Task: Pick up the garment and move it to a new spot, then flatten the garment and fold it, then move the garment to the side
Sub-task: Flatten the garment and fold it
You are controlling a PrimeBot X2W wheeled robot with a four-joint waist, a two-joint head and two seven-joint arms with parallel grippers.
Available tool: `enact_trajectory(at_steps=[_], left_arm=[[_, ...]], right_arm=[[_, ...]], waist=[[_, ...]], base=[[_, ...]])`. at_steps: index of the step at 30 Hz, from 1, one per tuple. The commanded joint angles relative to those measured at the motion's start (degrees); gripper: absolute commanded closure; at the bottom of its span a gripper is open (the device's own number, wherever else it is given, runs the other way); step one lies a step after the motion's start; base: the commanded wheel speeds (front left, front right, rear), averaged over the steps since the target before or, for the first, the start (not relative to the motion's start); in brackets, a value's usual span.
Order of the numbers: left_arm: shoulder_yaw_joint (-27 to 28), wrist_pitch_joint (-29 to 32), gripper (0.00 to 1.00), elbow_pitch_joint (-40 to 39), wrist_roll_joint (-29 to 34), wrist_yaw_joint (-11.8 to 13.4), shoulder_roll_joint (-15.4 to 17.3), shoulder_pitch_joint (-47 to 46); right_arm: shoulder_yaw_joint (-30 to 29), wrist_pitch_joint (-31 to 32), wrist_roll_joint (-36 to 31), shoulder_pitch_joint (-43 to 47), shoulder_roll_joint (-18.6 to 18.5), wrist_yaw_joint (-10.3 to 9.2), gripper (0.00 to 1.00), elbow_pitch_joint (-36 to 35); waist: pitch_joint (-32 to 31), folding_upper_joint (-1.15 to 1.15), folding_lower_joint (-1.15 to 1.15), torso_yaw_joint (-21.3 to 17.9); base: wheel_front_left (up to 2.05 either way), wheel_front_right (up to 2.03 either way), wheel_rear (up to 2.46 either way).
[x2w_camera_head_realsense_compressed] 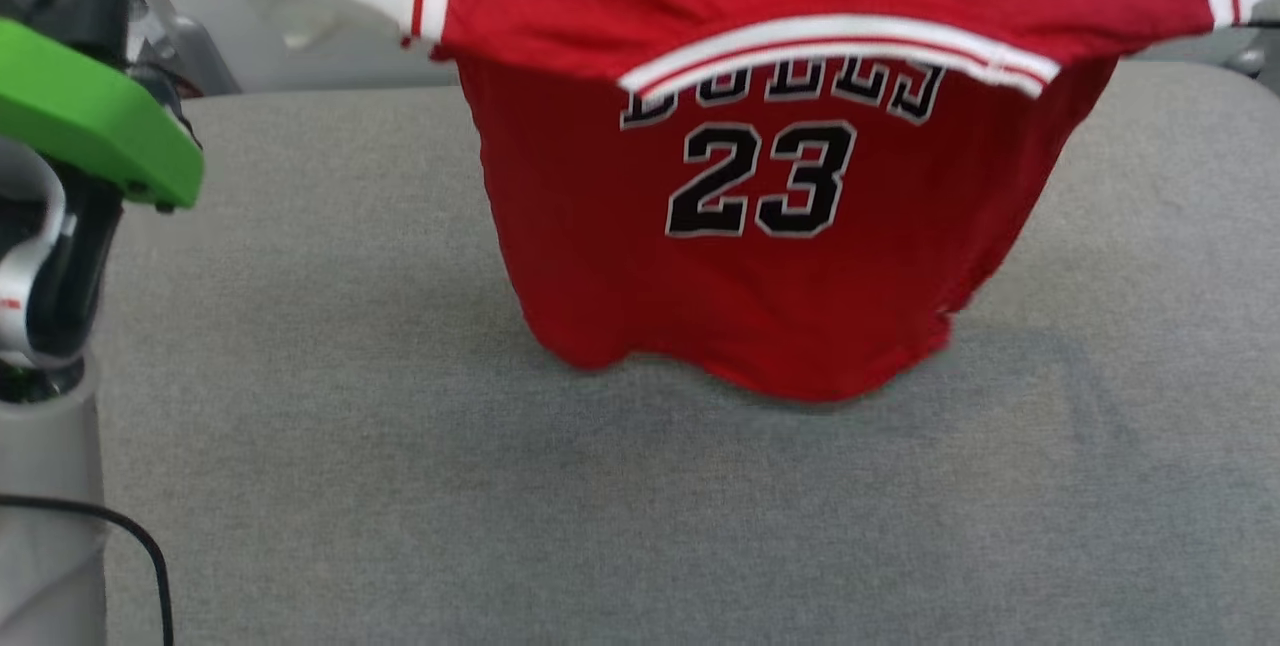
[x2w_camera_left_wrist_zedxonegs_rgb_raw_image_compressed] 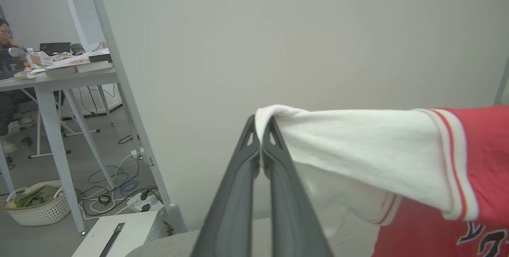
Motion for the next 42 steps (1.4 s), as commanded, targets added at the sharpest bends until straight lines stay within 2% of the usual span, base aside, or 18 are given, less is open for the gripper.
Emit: enact_trajectory(at_steps=[1, 9, 16, 21, 24, 29, 33, 38, 42], left_arm=[[0.0, -0.7, 1.0, 0.9, 0.6, -0.4, 0.8, -3.6], [-1.9, -4.9, 1.0, 9.3, 1.8, -3.1, 3.1, -22.3], [-5.0, -10.3, 1.0, 20.9, 4.1, -4.7, 4.6, -39.4], [-6.7, -15.2, 1.0, 29.6, 5.7, -5.1, 4.7, -49.7], [-6.7, -20.0, 1.0, 34.4, 5.8, -5.1, 3.6, -54.8], [-7.6, -25.9, 1.0, 41.7, 6.1, -5.2, 2.3, -57.6], [-8.7, -29.1, 1.0, 46.8, 5.6, -5.4, 1.2, -56.1], [-9.1, -32.9, 1.0, 51.2, 3.4, -5.6, -0.7, -50.0], [-8.0, -35.5, 1.0, 53.7, 1.3, -5.4, -2.0, -43.0]], right_arm=[[0.1, -0.8, -0.9, -3.2, 0.1, -0.03, 1.0, 1.0], [3.2, -4.3, -4.5, -21.1, 1.0, -0.03, 1.0, 9.1], [5.6, -10.0, -9.1, -37.2, 3.4, -0.03, 1.0, 19.1], [6.7, -15.3, -12.0, -46.5, 5.6, -0.03, 1.0, 26.3], [7.1, -18.7, -13.6, -51.3, 6.7, -0.03, 1.0, 30.5], [8.9, -24.1, -14.3, -55.3, 8.4, -0.03, 1.0, 35.8], [10.5, -27.0, -13.4, -54.4, 9.1, -0.03, 1.0, 39.6], [11.6, -28.3, -10.8, -49.6, 9.3, -0.03, 1.0, 43.7], [15.0, -28.1, -9.0, -42.9, 8.5, -0.03, 1.0, 45.6]], waist=[[6.4, 0.0, 0.0, 0.3], [18.2, 0.0, 0.0, 0.3], [26.2, 0.0, 0.0, 0.1], [30.0, 0.0, 0.0, 0.2], [31.9, 0.0, 0.0, 1.0], [33.5, 0.0, 0.0, 2.1], [33.3, 0.0, 0.0, 2.9], [31.3, 0.0, 0.0, 3.7], [28.4, 0.0, 0.0, 3.8]], base=[[0.0, 0.0, 0.0], [0.0, 0.0, 0.0], [0.0, 0.0, 0.0], [0.0, 0.0, 0.0], [0.0, 0.0, 0.0], [0.0, 0.0, 0.0], [0.0, 0.0, 0.0], [0.0, 0.0, 0.0], [0.0, 0.0, 0.0]])
